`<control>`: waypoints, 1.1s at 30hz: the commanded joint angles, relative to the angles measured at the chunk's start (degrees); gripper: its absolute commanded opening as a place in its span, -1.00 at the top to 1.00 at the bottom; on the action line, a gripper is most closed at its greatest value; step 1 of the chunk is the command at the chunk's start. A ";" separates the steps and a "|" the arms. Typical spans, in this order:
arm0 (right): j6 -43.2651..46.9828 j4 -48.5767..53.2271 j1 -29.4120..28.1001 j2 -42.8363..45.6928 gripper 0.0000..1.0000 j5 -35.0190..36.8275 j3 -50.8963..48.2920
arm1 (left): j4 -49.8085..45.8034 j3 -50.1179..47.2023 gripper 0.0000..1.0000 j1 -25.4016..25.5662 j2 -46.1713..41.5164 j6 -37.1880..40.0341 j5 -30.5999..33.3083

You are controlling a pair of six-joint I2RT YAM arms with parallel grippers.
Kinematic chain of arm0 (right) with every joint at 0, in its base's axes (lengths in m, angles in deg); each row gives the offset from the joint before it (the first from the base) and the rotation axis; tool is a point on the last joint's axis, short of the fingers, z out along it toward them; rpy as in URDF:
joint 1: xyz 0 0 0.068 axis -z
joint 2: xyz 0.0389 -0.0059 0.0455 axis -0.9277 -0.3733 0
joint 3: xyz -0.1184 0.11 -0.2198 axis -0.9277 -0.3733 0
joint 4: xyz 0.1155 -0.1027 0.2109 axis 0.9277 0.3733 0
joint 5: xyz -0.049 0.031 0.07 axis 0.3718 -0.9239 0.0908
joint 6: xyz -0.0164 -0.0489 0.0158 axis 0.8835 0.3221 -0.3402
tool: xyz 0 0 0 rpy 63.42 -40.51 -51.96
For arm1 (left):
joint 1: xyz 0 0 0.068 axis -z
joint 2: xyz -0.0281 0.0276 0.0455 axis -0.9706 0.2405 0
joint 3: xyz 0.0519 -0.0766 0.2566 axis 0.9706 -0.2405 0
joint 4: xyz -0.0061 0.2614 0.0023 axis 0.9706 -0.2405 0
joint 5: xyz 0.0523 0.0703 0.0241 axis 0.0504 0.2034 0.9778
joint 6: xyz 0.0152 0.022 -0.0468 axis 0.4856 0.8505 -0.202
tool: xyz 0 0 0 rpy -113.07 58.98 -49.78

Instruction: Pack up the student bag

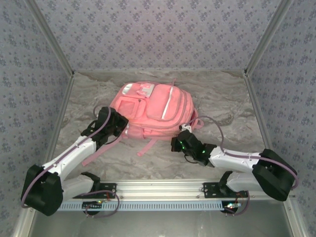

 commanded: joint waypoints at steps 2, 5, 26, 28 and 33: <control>6.58 13.79 0.70 0.66 1.00 4.19 4.78 | -0.59 2.61 1.00 -1.42 -0.99 2.72 3.87; 12.53 15.84 0.31 0.49 1.00 6.48 6.98 | -1.19 3.29 1.00 -1.67 -0.71 3.61 3.87; 24.77 9.49 -12.64 -18.84 1.00 1.03 29.26 | -17.76 24.33 -0.23 -10.30 11.03 16.43 -9.71; 23.81 7.22 -13.31 -21.26 1.00 0.54 30.61 | -18.45 20.99 -0.27 -10.37 7.22 14.37 -10.93; 23.33 4.28 -14.92 -25.64 1.00 0.27 33.96 | -18.26 9.61 -0.37 -10.30 -3.21 6.13 -13.07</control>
